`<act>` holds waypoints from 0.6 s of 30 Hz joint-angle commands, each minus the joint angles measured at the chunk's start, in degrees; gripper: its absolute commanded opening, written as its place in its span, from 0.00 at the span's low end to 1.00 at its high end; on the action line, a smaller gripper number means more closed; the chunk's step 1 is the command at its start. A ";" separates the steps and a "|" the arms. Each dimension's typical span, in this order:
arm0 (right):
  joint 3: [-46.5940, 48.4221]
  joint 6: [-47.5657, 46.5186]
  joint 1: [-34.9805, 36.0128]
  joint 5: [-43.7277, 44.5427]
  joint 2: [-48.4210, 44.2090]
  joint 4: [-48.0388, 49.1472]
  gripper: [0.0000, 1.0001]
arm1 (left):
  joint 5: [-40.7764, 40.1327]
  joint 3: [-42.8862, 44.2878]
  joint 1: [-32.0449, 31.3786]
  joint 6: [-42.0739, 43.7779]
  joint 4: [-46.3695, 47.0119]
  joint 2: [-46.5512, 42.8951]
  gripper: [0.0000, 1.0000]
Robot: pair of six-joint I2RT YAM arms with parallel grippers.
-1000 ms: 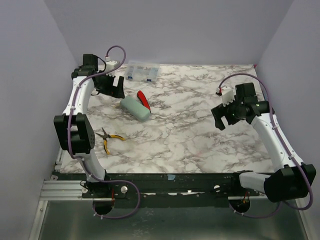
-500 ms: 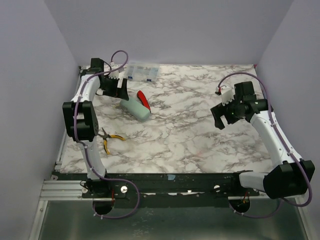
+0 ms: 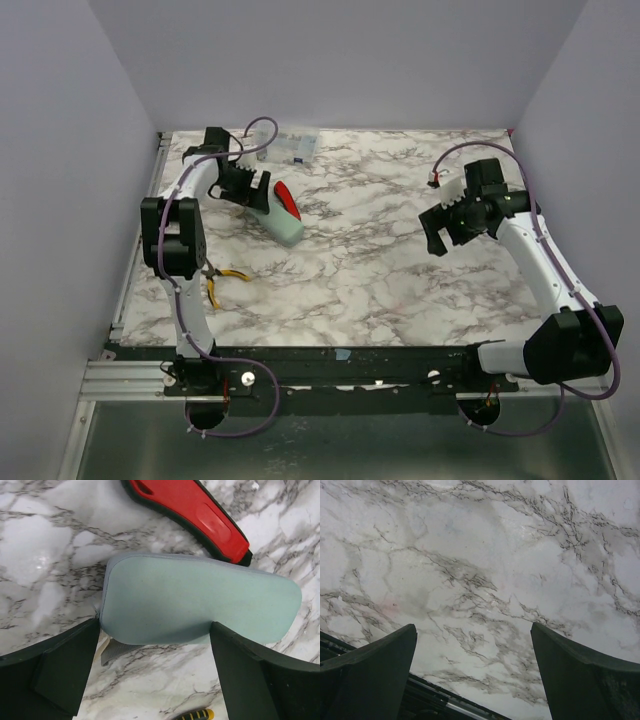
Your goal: Open the umbrella
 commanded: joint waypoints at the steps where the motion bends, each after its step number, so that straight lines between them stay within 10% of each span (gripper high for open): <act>1: 1.55 0.42 -0.52 -1.52 0.18 -2.31 1.00 | -6.91 -4.38 -5.64 5.43 -0.08 -5.48 0.91; 18: 0.91 0.16 -0.52 -3.04 -2.85 -4.72 1.00 | 7.43 -10.24 -25.88 -12.12 2.93 -5.86 0.81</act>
